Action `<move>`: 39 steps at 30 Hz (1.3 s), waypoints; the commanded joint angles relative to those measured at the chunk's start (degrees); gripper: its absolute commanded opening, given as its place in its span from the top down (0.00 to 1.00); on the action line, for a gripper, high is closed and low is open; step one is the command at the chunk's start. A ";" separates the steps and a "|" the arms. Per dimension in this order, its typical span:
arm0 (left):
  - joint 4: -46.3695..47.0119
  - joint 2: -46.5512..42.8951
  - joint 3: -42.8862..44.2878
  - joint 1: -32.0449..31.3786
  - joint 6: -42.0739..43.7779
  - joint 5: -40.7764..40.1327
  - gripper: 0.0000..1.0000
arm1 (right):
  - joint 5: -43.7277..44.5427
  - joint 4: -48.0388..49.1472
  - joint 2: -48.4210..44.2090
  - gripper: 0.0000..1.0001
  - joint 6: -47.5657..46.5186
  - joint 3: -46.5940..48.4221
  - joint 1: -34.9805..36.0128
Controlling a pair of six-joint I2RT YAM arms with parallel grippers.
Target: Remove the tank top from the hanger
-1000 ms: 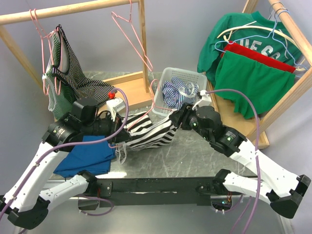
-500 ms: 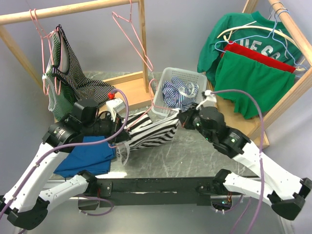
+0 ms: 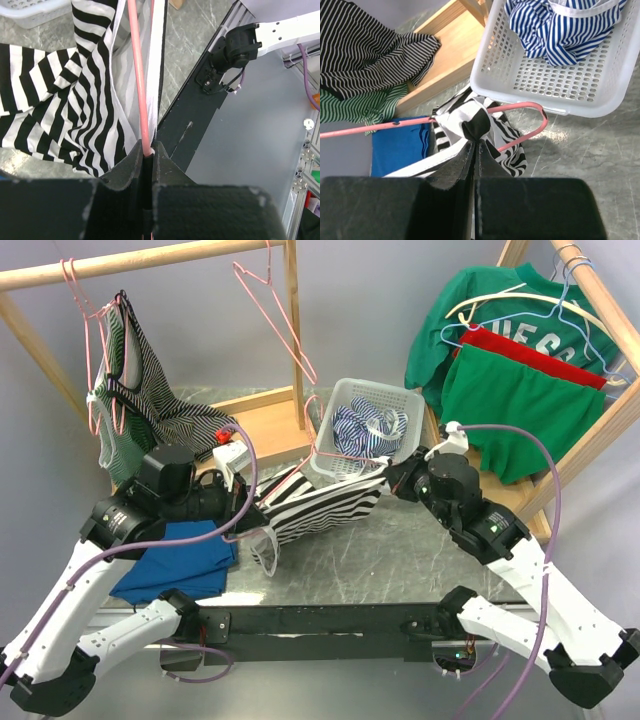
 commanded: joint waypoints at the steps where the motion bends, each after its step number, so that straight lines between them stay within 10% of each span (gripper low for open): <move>1: -2.96 -3.11 2.71 0.01 1.49 3.21 0.99 | 8.05 -3.25 0.66 0.97 -3.82 2.71 -5.21; 10: -2.88 -4.69 2.80 0.01 0.79 1.63 0.99 | 2.44 -4.22 2.25 0.95 -5.31 2.54 -9.17; 19: -1.47 -1.27 1.48 0.01 0.43 -0.39 0.99 | -15.31 5.35 -6.28 0.46 -6.98 -0.36 -8.12; 24: -0.77 -0.13 0.43 0.01 0.44 1.36 0.99 | -23.58 6.85 -1.99 0.43 -10.32 5.59 -5.40; 30: 2.39 1.28 -1.94 -0.07 -0.71 1.63 0.99 | -13.49 7.91 8.29 0.42 -13.40 13.77 11.03; 39: 3.19 1.20 -3.17 -0.51 -1.24 1.89 0.99 | -11.72 13.01 13.93 0.44 -13.22 15.54 12.62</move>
